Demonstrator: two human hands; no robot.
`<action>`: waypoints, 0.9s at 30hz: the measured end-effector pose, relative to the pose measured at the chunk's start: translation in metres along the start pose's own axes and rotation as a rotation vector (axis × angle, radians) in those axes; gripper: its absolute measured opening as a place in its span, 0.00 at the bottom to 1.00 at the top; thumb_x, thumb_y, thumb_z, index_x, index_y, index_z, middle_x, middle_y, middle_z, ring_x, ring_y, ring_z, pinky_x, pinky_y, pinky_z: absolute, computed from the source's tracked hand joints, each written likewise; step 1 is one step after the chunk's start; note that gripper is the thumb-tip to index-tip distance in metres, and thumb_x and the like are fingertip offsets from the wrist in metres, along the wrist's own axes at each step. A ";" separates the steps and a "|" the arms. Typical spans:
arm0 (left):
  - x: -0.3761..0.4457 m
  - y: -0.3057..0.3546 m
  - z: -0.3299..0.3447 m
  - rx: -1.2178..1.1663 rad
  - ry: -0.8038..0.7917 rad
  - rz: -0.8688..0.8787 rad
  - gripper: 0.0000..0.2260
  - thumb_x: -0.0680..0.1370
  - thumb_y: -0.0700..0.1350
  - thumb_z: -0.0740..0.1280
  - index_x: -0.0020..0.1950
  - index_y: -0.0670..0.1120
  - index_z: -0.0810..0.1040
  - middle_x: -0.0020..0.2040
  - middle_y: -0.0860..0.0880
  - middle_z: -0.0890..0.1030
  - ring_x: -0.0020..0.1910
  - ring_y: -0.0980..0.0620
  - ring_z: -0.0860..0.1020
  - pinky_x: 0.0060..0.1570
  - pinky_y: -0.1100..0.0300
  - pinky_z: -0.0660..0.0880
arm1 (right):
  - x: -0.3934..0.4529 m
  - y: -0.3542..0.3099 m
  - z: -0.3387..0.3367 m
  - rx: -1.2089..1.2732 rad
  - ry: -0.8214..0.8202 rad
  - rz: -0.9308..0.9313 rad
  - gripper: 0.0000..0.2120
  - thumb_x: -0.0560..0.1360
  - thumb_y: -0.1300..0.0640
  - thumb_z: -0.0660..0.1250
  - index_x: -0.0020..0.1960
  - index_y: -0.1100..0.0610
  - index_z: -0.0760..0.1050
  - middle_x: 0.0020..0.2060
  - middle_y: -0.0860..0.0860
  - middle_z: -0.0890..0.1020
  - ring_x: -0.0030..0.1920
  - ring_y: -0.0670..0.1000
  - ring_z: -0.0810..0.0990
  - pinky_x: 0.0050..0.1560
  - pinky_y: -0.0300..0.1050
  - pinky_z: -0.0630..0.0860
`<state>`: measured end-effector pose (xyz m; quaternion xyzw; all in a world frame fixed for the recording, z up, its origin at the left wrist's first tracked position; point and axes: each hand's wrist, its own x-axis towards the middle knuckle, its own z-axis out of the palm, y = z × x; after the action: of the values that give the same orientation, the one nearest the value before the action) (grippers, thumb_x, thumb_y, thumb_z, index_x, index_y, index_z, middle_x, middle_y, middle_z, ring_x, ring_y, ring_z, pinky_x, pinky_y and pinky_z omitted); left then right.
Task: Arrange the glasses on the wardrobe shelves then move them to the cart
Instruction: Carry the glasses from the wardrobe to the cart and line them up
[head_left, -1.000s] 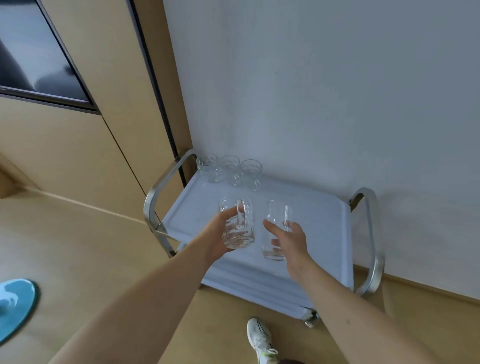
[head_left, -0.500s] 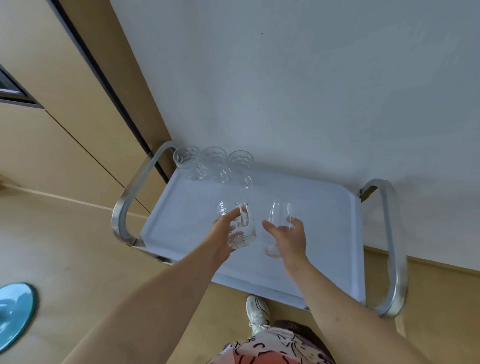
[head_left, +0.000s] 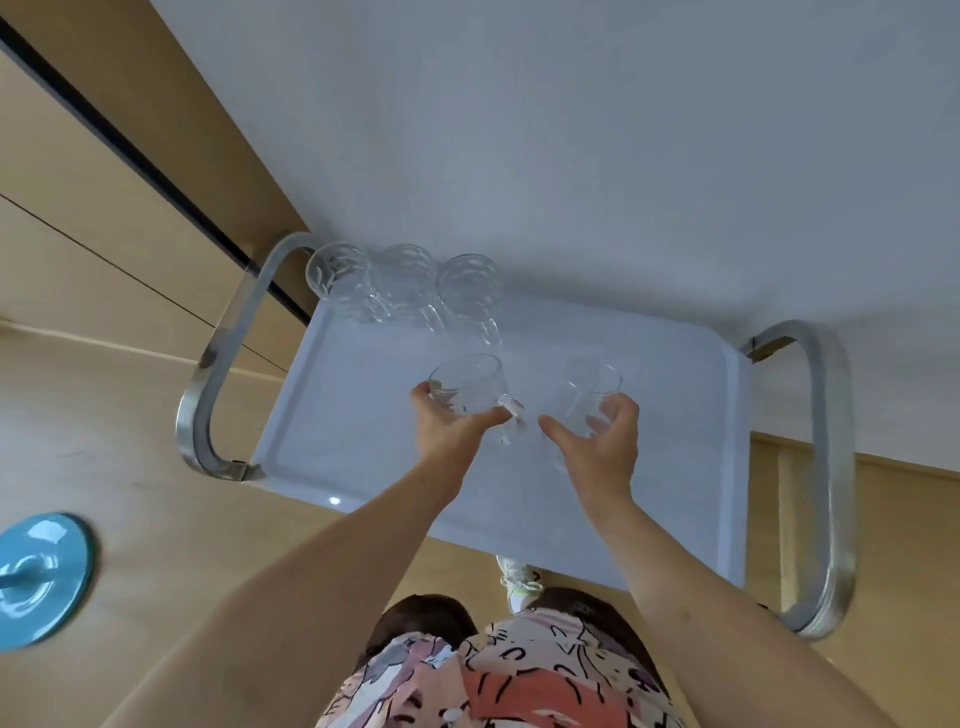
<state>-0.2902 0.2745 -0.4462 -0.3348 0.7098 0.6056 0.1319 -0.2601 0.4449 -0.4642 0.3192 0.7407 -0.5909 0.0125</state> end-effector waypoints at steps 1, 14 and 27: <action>0.001 -0.002 0.000 0.035 0.003 0.017 0.46 0.56 0.54 0.83 0.68 0.56 0.62 0.60 0.54 0.75 0.60 0.51 0.77 0.59 0.51 0.76 | 0.000 0.001 0.000 -0.007 0.008 -0.012 0.36 0.61 0.49 0.84 0.60 0.46 0.66 0.60 0.48 0.73 0.59 0.49 0.78 0.54 0.42 0.73; 0.018 -0.019 -0.018 0.280 -0.034 0.284 0.45 0.58 0.52 0.85 0.65 0.56 0.60 0.64 0.56 0.75 0.59 0.53 0.74 0.53 0.59 0.70 | -0.025 0.030 0.002 -0.103 0.115 -0.046 0.37 0.60 0.49 0.85 0.56 0.31 0.63 0.55 0.33 0.76 0.53 0.30 0.75 0.50 0.30 0.69; 0.009 -0.035 -0.032 0.408 -0.049 0.349 0.48 0.54 0.58 0.85 0.64 0.57 0.60 0.57 0.56 0.75 0.57 0.49 0.75 0.53 0.49 0.76 | -0.034 0.039 0.005 -0.178 0.103 -0.098 0.43 0.62 0.51 0.85 0.68 0.44 0.63 0.63 0.40 0.77 0.56 0.45 0.76 0.54 0.39 0.71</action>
<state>-0.2679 0.2395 -0.4715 -0.1589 0.8608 0.4714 0.1075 -0.2156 0.4287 -0.4864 0.3101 0.8047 -0.5056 -0.0262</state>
